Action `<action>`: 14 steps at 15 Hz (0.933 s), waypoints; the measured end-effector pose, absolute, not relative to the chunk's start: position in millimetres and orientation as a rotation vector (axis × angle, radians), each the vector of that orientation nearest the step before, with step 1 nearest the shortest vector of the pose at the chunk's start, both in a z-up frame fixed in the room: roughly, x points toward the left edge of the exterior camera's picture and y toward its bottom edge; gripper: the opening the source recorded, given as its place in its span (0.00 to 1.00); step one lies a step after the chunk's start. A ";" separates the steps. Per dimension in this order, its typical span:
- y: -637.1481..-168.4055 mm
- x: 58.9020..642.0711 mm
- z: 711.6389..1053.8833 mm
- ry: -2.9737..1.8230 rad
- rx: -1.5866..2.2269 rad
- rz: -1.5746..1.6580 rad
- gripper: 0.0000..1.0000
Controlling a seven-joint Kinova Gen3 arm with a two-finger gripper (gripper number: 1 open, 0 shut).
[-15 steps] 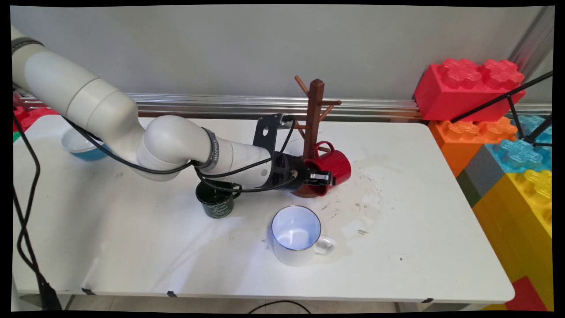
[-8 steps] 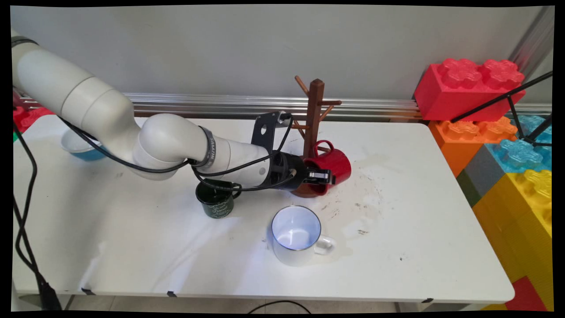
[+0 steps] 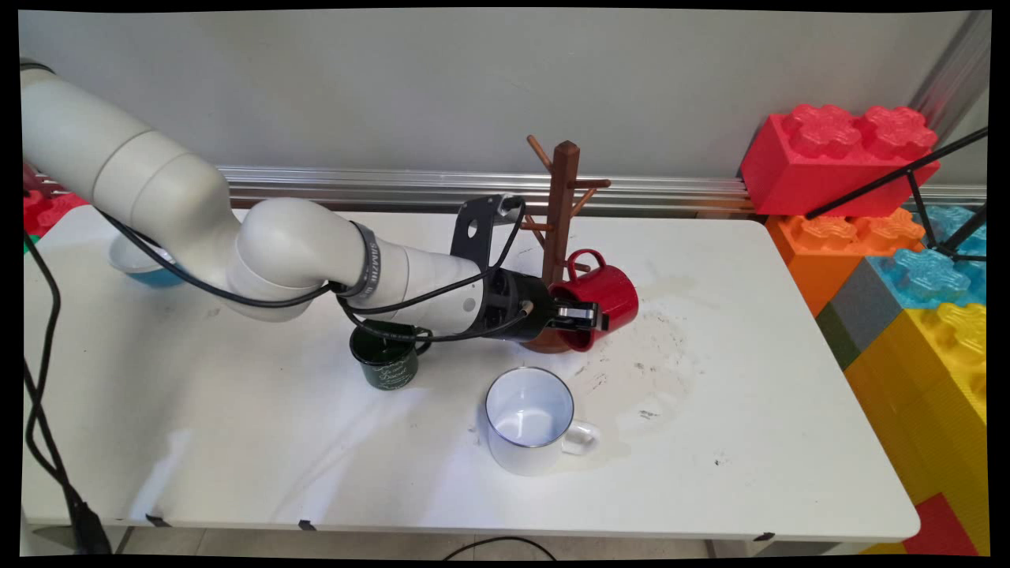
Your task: Place the picked object on the table
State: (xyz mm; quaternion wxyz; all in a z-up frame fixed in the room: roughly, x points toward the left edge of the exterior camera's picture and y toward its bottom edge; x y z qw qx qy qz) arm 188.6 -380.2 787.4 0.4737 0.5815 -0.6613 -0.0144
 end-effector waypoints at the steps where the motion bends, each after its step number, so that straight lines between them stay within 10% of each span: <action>1: -377.9 187.6 789.3 -1.618 1.420 -0.041 0.00; 14: -340.9 155.9 829.6 -1.615 1.340 -0.166 0.00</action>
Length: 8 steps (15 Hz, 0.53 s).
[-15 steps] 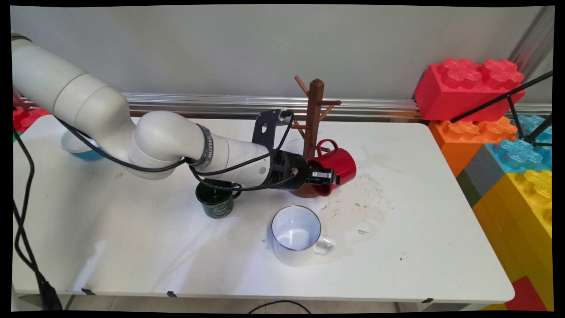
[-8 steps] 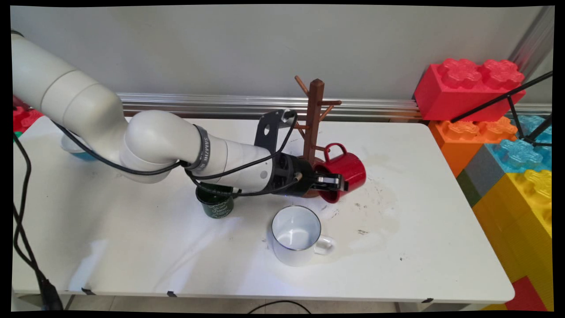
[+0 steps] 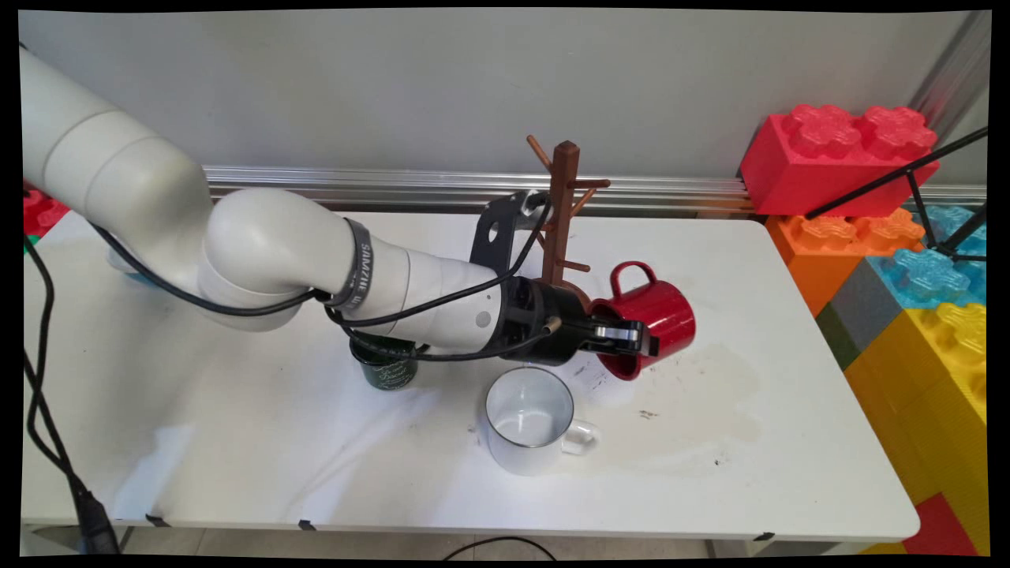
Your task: Place the picked object on the table
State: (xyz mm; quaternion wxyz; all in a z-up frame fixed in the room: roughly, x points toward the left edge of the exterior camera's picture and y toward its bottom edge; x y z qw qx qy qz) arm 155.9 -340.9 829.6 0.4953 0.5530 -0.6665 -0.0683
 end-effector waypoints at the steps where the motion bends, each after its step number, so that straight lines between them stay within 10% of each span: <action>1: -337.6 154.4 834.8 -1.622 1.328 -0.177 0.00; 8: -320.9 156.4 874.3 -1.686 1.230 -0.225 0.00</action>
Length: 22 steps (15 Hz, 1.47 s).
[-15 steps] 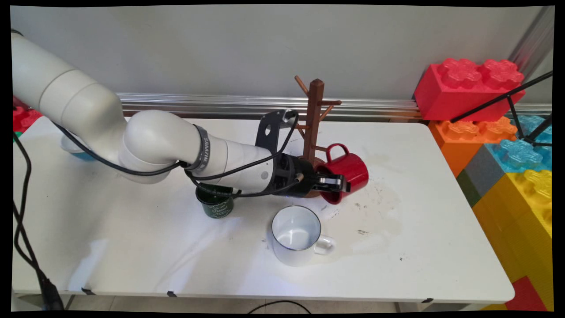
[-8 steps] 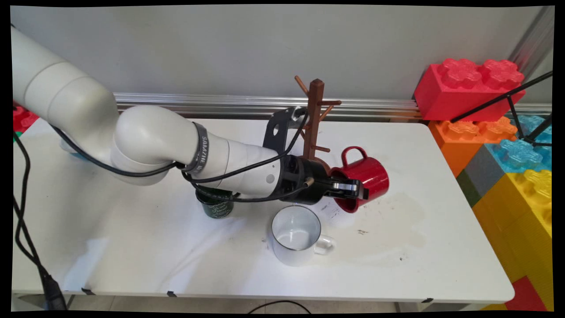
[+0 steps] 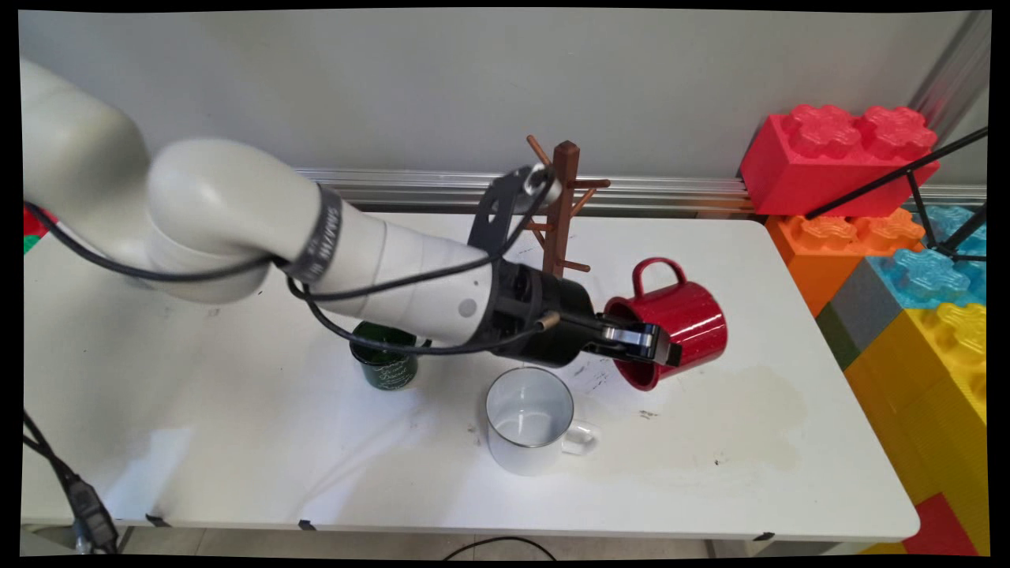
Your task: Place the picked object on the table
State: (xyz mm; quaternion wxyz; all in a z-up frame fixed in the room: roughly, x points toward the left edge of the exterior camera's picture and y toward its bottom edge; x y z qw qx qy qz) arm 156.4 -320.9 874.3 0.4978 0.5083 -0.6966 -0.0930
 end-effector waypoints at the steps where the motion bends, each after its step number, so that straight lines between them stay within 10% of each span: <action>1: -318.3 157.8 883.2 -1.699 1.207 -0.226 0.00; 22: -312.3 219.2 1006.2 -2.049 0.880 -0.010 0.00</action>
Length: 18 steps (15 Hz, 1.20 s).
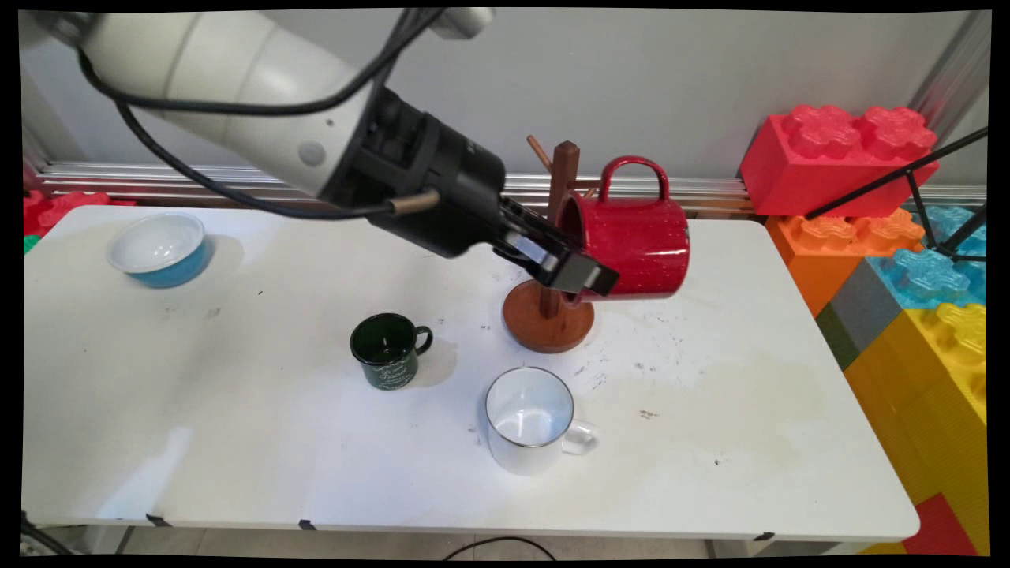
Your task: Place the picked object on the table
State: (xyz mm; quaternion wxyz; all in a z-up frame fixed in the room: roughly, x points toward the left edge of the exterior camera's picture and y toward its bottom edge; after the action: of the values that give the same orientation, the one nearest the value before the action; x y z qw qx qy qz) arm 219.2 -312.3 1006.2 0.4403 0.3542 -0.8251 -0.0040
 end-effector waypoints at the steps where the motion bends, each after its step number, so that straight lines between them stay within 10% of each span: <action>1: -312.3 222.8 1011.5 -2.082 0.863 -0.003 0.00; 18: -329.0 267.5 1057.4 -2.540 0.781 0.231 0.00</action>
State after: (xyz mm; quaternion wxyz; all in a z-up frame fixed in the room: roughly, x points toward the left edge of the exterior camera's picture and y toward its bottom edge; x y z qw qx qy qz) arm 267.5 -329.0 1057.4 0.2350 0.2845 -0.9256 0.0843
